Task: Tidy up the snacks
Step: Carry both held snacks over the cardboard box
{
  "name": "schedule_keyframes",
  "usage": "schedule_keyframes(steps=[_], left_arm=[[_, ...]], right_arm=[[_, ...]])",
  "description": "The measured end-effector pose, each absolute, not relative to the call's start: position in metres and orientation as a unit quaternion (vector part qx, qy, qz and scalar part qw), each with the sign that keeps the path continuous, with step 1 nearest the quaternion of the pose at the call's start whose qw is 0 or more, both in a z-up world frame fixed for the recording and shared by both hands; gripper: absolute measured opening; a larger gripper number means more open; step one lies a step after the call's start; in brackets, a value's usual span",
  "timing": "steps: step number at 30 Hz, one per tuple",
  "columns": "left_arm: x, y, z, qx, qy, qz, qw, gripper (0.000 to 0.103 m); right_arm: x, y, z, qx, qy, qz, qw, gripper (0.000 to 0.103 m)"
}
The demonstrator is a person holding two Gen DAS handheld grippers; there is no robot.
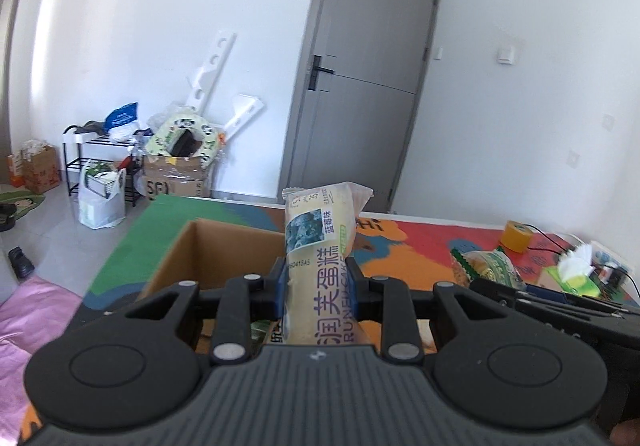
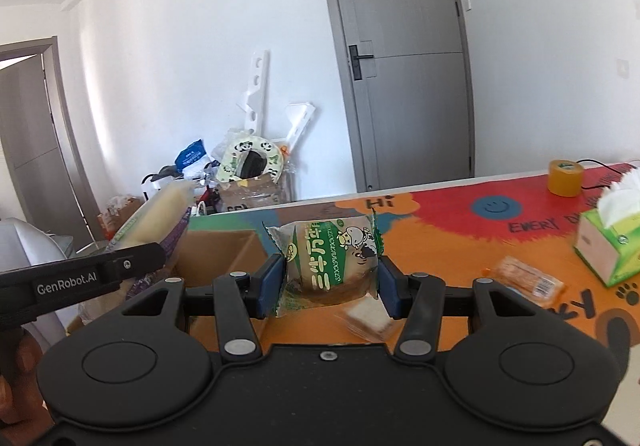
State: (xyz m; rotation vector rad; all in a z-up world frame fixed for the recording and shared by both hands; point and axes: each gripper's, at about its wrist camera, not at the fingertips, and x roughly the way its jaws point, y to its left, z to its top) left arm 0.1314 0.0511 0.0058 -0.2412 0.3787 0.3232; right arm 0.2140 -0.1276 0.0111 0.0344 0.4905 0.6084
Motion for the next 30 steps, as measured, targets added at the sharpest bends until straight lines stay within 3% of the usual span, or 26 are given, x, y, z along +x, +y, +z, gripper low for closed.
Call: schedule_keyframes(steps=[18,24,30], left_arm=[[0.136,0.125,-0.014,-0.165,0.219,0.185,0.944,0.028],[0.125,0.141,-0.010,-0.175,0.218,0.202,0.938,0.046],[0.113,0.149,-0.004,-0.188,0.209,0.209,0.937,0.047]], right_arm=[[0.215,-0.055,0.012,-0.018,0.243,0.332,0.911,0.050],[0.217,-0.042,0.010,-0.030,0.250,0.334,0.908,0.050],[0.218,-0.032,0.012,-0.025,0.258,0.337,0.905,0.050]])
